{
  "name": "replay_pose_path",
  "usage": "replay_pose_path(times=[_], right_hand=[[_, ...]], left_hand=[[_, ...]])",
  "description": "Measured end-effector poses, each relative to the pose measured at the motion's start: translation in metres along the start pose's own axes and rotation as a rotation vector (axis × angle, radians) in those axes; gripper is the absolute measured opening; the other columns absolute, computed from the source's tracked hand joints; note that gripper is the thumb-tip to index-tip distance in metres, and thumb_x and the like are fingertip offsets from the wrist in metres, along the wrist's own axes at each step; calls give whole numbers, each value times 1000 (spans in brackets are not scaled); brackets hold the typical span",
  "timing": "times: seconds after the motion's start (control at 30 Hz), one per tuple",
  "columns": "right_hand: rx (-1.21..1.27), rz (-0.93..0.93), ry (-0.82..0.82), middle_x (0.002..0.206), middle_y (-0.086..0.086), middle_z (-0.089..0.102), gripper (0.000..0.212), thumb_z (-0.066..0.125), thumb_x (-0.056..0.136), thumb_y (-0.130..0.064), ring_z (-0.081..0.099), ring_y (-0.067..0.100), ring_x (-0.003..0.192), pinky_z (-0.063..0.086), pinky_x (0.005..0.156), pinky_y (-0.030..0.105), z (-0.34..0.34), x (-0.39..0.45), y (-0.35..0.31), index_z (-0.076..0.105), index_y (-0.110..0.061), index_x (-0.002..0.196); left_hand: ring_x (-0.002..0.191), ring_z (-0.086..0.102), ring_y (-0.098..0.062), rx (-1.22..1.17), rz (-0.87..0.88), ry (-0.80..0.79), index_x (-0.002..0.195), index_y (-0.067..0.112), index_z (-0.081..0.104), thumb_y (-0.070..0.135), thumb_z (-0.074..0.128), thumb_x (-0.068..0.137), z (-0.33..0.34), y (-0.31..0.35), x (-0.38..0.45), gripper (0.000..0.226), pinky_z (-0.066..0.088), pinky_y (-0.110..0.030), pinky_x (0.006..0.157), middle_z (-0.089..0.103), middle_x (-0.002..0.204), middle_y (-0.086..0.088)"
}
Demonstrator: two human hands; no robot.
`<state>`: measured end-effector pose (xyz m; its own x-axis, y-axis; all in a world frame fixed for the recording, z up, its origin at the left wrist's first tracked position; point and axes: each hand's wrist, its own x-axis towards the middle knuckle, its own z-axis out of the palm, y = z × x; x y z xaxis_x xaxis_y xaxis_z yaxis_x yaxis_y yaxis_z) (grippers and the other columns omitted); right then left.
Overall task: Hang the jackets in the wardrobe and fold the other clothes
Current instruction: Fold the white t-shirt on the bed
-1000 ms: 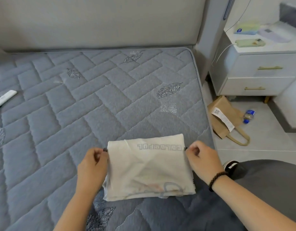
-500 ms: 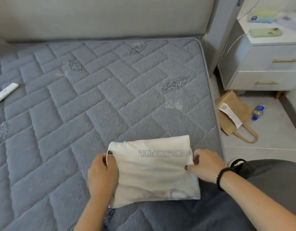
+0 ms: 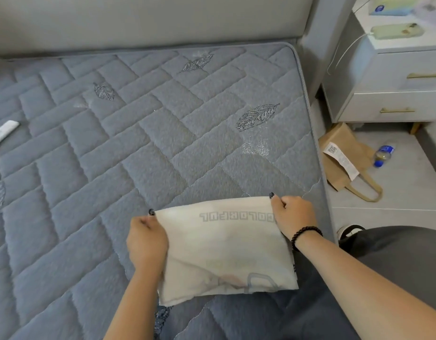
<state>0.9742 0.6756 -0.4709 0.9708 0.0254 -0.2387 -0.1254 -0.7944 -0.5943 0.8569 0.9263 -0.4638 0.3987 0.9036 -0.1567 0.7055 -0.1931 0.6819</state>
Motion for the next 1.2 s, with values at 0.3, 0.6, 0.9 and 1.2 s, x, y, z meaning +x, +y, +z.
replay_pose_path(times=[0.3,0.6,0.9,1.2], right_hand=[[-189,-766,152,145,14,43,50,41,88,-15,36,30,137,27,109,47,39,-70,-25,47,-9,138],[-654,-912,-157,155,17,25,79,38,87,-58,22,35,143,18,110,52,48,-65,7,26,-11,149],[-575,-473,-155,155,14,-27,99,-2,76,-84,-20,33,145,-8,116,54,40,-67,19,-26,-20,147],[-373,-356,-221,158,5,4,99,38,86,-70,7,26,143,17,117,40,16,-63,28,-24,-23,148]], left_hand=[[144,28,-29,410,1002,-151,142,8,44,26,36,93,21,-10,-70,53,23,-51,113,37,153,-14],[149,14,-32,574,1131,-309,155,22,17,46,36,92,24,-55,-59,70,14,-54,117,15,161,-13],[150,6,-33,623,818,-231,155,31,9,67,19,92,14,-67,-64,74,16,-54,114,4,163,-12],[137,33,-35,304,500,-195,151,12,26,60,40,91,0,-48,-70,79,34,-49,108,29,156,-15]])
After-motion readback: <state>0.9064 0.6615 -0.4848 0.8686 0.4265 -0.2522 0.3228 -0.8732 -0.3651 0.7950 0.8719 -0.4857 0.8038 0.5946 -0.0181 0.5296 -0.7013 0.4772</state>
